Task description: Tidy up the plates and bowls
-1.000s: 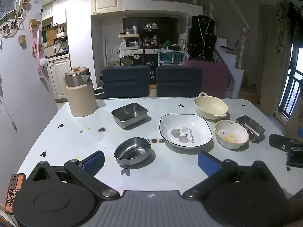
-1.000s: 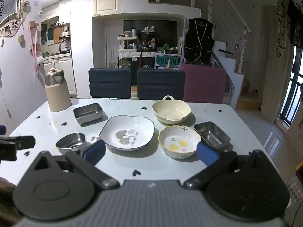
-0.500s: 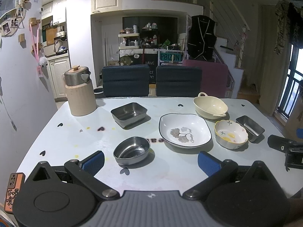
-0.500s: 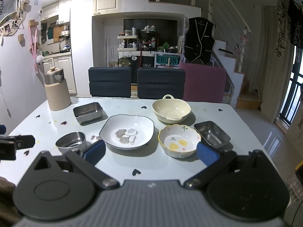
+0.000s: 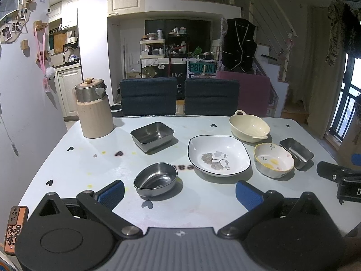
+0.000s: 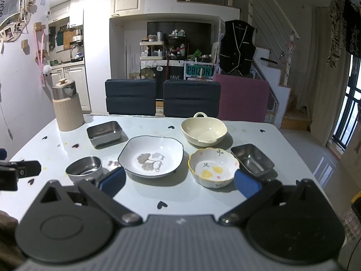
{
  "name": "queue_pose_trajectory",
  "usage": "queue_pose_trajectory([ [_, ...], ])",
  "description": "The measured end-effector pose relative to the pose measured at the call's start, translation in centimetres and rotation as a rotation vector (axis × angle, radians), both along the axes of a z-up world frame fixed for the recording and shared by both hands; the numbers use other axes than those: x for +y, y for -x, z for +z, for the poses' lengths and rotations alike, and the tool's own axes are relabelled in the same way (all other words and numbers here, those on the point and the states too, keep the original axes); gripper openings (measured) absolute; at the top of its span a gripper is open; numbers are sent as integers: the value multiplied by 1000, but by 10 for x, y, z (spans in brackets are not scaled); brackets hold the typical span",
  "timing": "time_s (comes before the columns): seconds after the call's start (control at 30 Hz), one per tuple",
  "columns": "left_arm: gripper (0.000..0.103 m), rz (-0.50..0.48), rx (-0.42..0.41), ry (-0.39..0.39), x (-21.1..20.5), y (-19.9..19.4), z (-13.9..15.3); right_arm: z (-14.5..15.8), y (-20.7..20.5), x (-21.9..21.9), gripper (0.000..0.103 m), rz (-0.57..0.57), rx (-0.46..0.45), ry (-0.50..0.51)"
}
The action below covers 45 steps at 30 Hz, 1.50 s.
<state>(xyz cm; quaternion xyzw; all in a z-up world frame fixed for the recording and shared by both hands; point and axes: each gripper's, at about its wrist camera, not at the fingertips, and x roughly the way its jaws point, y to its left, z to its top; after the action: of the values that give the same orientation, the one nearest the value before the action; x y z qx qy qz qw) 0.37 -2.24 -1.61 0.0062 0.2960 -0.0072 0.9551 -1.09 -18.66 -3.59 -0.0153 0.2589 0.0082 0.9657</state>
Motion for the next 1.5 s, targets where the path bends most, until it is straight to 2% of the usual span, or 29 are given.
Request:
queue_pose_trajectory([
  [1.5,103,-10,7,9,-8,7,4,-2,0,-2,103,-3,14,6],
])
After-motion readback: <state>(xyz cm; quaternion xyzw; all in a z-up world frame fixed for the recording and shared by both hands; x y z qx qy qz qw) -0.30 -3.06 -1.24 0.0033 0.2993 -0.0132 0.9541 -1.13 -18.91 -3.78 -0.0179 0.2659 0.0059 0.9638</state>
